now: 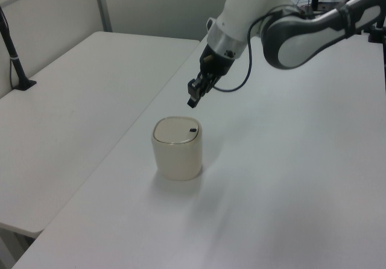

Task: Open the trash bin
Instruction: 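Move the gripper over the cream bin and lower it toward the lid hole, then hook the gripper finger in the lid hole and pull the lid up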

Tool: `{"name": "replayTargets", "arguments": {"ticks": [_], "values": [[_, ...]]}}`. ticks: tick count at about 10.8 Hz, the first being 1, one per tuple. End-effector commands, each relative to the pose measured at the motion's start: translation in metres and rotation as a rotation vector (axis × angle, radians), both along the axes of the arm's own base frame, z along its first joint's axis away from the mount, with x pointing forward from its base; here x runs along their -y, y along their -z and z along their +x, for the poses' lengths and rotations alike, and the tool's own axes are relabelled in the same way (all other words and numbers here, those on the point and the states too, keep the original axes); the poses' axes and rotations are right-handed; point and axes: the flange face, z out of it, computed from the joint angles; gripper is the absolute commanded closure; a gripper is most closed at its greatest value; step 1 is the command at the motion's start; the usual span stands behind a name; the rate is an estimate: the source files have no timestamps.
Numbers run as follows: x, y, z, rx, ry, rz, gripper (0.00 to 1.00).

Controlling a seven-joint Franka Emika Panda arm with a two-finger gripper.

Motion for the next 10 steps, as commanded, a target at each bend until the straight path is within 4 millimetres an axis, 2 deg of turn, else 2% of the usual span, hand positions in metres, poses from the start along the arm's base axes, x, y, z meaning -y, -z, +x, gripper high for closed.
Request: {"name": "replayTargets", "arguments": {"ticks": [1,3,5,7,8,9,10], "values": [[-0.019,0.022,-0.003,0.005,0.01,0.002,1.0],[-0.029,0.041,-0.007,-0.02,-0.005,-0.009,1.0],[-0.032,0.06,-0.005,-0.035,0.01,-0.027,1.0],[-0.039,0.071,-0.008,-0.022,0.012,-0.064,1.0],[-0.038,0.071,-0.007,-0.018,0.018,-0.069,1.0],[-0.036,0.06,-0.007,-0.007,0.023,-0.059,1.0],[-0.03,0.038,-0.007,0.013,0.03,-0.049,1.0]]}}
